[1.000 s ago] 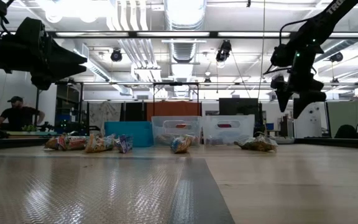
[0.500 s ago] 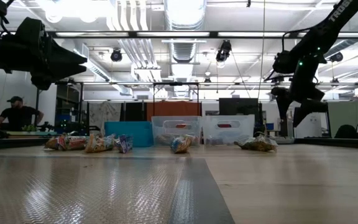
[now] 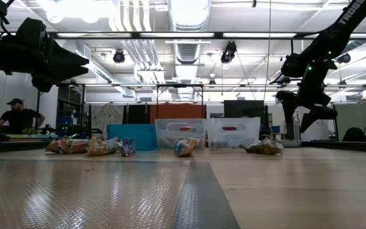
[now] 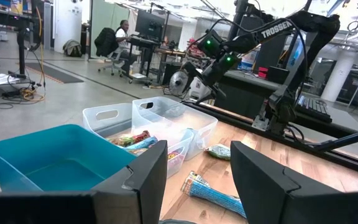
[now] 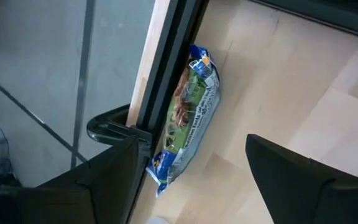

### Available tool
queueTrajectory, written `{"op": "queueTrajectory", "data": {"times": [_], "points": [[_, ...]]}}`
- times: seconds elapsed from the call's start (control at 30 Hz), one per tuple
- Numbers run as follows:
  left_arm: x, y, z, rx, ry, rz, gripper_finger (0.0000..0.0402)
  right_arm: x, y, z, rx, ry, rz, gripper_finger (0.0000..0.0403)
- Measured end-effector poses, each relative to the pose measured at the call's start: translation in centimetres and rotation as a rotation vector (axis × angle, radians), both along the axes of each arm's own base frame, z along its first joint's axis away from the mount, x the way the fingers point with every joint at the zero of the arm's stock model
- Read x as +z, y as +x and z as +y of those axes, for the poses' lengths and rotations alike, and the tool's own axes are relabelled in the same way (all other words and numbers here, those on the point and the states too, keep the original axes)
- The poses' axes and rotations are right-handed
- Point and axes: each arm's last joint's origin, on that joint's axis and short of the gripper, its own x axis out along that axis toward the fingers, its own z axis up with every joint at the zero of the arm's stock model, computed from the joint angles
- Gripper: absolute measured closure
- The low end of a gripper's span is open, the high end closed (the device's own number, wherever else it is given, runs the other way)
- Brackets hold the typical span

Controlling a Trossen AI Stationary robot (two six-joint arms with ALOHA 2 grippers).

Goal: Pick and place Granola Bars by type
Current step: Put the top blue granola bar into the right transparent bin

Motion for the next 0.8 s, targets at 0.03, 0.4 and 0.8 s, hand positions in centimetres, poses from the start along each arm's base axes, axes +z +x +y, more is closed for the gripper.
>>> {"op": "queueTrajectory", "data": {"times": [0.03, 0.4, 0.8], "points": [[0.0, 0.0, 0.0, 0.000, 0.000, 0.000, 0.0243, 0.0, 0.0, 0.0, -0.002, -0.005, -0.003, 0.0117], [0.0, 0.0, 0.0, 0.000, 0.000, 0.000, 0.0243, -0.6, -0.1, 0.1, -0.088, -0.017, -0.056, 0.0117], [0.0, 0.0, 0.0, 0.000, 0.000, 0.000, 0.0243, -1.4, 1.0, -0.3, -0.098, -0.023, -0.098, 0.0117]]}}
